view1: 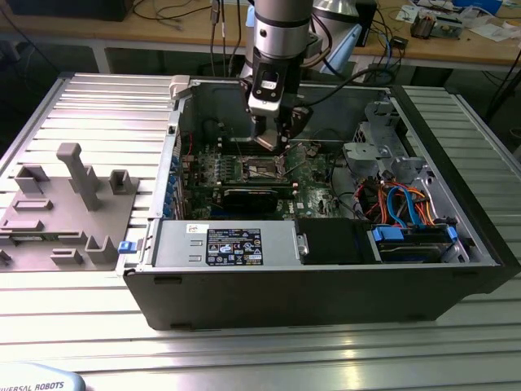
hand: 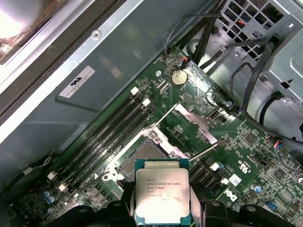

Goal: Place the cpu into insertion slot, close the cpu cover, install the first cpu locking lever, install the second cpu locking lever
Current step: 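Place the cpu into insertion slot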

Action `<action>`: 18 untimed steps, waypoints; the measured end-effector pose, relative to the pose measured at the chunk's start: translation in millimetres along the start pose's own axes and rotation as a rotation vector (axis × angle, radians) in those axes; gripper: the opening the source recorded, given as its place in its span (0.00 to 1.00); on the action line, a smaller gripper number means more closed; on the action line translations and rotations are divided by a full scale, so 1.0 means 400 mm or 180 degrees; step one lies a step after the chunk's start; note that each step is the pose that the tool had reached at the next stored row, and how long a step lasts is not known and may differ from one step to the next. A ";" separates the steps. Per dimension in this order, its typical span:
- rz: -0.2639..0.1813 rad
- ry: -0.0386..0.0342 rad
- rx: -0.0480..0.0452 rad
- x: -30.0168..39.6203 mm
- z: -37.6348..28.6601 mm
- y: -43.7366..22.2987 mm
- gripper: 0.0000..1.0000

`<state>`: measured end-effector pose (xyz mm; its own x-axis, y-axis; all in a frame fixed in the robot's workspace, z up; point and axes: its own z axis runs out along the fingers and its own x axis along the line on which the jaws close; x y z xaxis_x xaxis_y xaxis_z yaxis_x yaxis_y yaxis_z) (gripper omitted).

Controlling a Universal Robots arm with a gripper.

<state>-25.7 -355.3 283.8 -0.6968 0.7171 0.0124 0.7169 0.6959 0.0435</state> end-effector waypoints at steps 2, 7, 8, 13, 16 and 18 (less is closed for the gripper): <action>0.0003 0.0000 0.0000 0.000 0.000 0.000 0.54; 0.0056 -0.0002 0.0000 0.000 0.001 0.000 0.54; 0.0067 -0.0003 0.0000 0.000 0.001 0.000 0.54; 0.0149 -0.0006 -0.0002 0.000 0.003 0.000 0.54; 0.0175 -0.0007 -0.0002 0.000 0.003 0.000 0.54; 0.0186 -0.0008 -0.0002 0.000 0.003 0.000 0.54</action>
<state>-25.6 -355.3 282.4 -0.6537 0.7567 0.0125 0.7564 0.6527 0.0434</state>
